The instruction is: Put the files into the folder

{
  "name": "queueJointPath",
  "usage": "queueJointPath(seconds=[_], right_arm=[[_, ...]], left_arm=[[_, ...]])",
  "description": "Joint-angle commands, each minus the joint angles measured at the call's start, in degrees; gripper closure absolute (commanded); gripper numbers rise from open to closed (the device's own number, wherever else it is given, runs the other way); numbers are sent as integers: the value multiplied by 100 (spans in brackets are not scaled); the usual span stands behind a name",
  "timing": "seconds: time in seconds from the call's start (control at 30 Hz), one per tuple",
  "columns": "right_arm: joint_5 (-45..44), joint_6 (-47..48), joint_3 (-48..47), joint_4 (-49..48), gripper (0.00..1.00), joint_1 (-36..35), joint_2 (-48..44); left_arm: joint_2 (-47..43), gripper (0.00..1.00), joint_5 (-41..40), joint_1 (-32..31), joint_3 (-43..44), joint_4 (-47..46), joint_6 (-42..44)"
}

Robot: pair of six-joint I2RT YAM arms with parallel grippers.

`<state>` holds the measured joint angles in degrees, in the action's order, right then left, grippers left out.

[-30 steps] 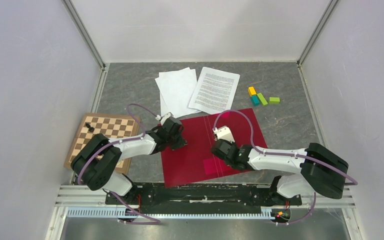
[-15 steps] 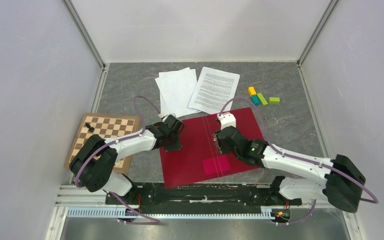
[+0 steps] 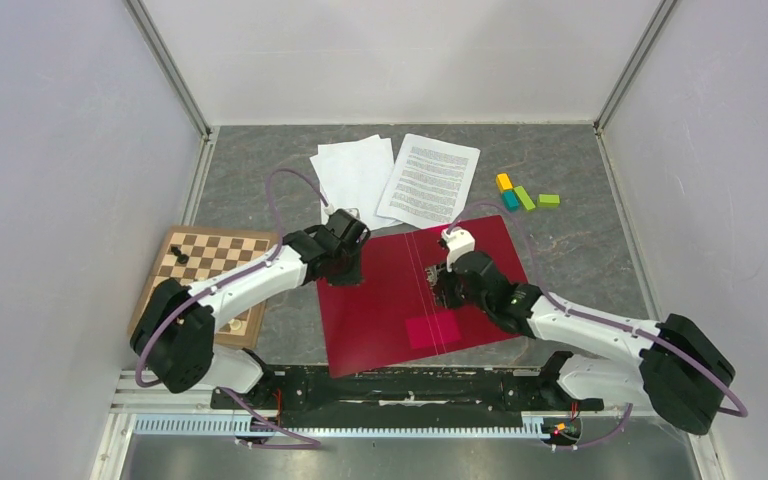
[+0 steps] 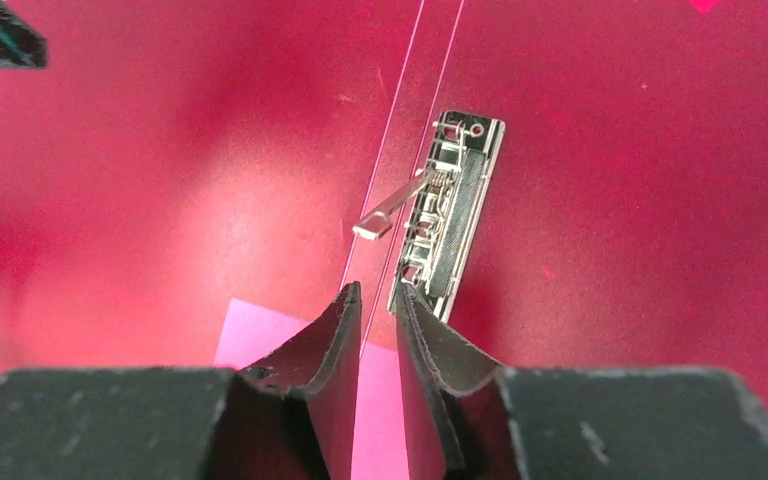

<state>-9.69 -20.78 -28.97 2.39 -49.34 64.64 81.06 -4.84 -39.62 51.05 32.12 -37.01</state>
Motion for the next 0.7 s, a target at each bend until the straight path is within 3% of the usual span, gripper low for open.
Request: queueJointPath(seconds=[0.0,0.07,0.27,0.47,0.53,0.6,0.67], right_arm=[[209,173,-345,-519,78,183,255],[133,189,-576,-507,76,313,390],[319,210,-1460,-496,62,1022,949],[850,140,-2522,-661,24,1915,2127],[1125,35,-2788,-735,19,2208,2577],[1324,-88,-2969,-801,18,2438,2925],[1673,-117,-3092,-661,23,2579,3047]], left_arm=[[-231,98,-220,30,489,305,235],[-150,96,-381,86,826,356,176],[788,75,-176,786,2179,-76,342],[2246,49,896,1429,3574,-646,796],[2800,45,1398,1555,4081,-693,888],[3303,39,1514,1634,4595,-580,981],[3634,39,1757,1721,4929,-468,1055]])
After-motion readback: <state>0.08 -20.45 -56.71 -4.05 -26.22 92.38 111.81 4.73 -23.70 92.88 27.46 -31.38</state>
